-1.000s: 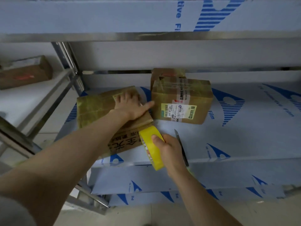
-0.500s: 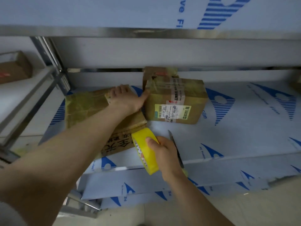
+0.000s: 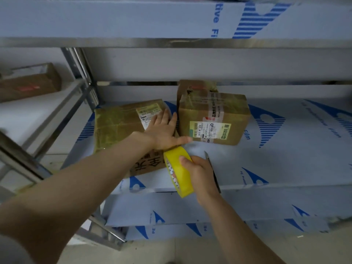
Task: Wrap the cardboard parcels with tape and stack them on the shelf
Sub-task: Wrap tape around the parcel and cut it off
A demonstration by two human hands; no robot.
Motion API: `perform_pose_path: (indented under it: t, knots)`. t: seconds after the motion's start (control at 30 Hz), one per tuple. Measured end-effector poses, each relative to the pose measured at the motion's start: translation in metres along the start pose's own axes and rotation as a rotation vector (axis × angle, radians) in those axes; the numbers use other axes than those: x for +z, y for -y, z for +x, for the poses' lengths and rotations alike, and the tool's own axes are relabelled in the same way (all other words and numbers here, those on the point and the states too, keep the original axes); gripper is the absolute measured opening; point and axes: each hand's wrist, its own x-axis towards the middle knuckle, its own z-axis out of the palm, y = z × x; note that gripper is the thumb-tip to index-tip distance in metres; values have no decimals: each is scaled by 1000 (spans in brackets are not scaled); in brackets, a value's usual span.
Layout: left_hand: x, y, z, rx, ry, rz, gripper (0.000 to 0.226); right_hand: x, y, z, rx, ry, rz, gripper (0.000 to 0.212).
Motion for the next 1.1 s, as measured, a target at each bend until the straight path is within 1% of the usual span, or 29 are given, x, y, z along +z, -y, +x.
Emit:
perform_pose_path:
  t: [0.03,0.07,0.17,0.2,0.27,0.33,0.37,0.43,0.5,0.57,0.63,0.7,0.77,0.83,0.87,0.9,0.97,1.03,1.1]
  knots:
    - [-6,4,0,22,54,-25,123,0,0,-1,-5,2,5,25]
    - [-10,9,-1,56,79,-36,122,0,0,-2,-6,6,7,26]
    - [-13,22,-7,139,53,-62,109,2,-1,-4,8,4,9,26]
    - [-17,25,-9,139,83,-102,112,1,-1,-5,7,5,9,29]
    - [-24,32,-12,57,203,-152,131,0,-3,-7,-9,20,-24,38]
    - [-26,46,-19,-72,263,-48,147,0,-5,-9,-10,51,-47,46]
    - [-24,55,-23,-131,269,10,149,-1,-5,-11,6,68,-47,44]
    - [-15,67,-33,-195,262,60,146,-1,-4,-13,36,96,-51,39]
    - [-6,70,-42,-186,200,47,134,-1,-1,-16,58,95,-35,39]
    - [-5,67,-50,-162,135,32,119,-2,3,-20,70,72,-2,34]
    - [-4,60,-60,-146,121,31,112,-6,7,-29,63,37,52,30]
    - [1,47,-74,-124,93,40,107,-12,3,-41,46,-12,84,33]
    - [14,33,-93,-104,0,106,107,-19,-6,-53,14,-61,69,36]
    - [28,20,-110,-107,-85,194,113,-22,-13,-64,-8,-69,48,38]
    - [30,16,-116,-116,-101,215,112,-24,-13,-68,-4,-56,41,36]
    - [30,14,-120,-129,-95,212,107,-24,-13,-71,5,-39,39,34]
    - [20,10,-127,-155,-33,168,100,-27,-7,-76,24,-9,65,32]
    - [6,4,-133,-163,39,111,99,-35,2,-84,29,23,99,33]
    - [-10,-2,-139,-151,96,32,103,-47,16,-96,-6,94,119,29]
